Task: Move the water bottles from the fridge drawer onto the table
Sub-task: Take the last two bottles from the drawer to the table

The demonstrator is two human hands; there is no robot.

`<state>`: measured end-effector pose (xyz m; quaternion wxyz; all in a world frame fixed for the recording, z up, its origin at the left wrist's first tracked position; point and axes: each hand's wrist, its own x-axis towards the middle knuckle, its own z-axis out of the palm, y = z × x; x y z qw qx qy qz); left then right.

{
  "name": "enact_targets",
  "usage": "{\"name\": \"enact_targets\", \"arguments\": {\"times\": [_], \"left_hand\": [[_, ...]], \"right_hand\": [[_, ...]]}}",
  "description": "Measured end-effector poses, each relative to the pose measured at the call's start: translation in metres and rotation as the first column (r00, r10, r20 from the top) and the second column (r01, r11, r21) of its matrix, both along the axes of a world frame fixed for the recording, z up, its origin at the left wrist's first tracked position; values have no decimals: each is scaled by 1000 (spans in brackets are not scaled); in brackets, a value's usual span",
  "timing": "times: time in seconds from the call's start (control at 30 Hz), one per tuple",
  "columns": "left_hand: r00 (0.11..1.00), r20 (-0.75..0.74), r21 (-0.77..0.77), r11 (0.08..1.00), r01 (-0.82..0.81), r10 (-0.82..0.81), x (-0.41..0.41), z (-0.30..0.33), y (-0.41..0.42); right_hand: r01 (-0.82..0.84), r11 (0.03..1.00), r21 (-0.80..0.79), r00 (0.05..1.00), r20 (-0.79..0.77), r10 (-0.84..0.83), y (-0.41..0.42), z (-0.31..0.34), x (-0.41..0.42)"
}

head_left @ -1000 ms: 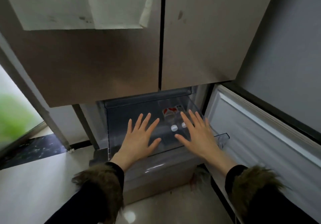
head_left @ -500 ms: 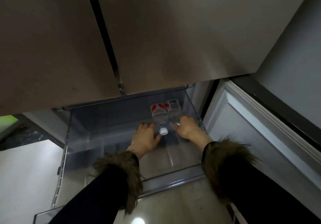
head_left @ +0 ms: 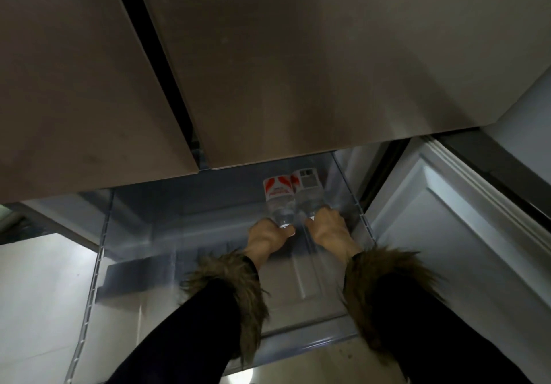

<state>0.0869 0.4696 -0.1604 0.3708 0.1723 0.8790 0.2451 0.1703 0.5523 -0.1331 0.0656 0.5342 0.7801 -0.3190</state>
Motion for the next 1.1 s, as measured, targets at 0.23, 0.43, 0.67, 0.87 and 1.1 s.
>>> {"name": "enact_targets", "arguments": {"times": [0.23, 0.43, 0.67, 0.87, 1.1], "left_hand": [[942, 167, 121, 942, -312, 291, -7, 1, -32], [957, 22, 258, 923, -286, 290, -14, 44, -60], [944, -286, 183, 976, -114, 164, -12, 125, -93], [853, -522, 121, 991, 50, 20, -5, 165, -130], [777, -626, 119, 975, 187, -73, 3, 179, -147]], "right_hand": [[43, 995, -91, 999, 19, -41, -14, 9, 11], [-92, 996, 4, 995, 46, 92, -30, 50, 24], [-175, 941, 290, 978, -63, 201, -48, 115, 34], [-210, 839, 502, 945, -116, 305, -65, 145, 44], [-219, 874, 434, 912, -227, 342, -75, 149, 49]]}}
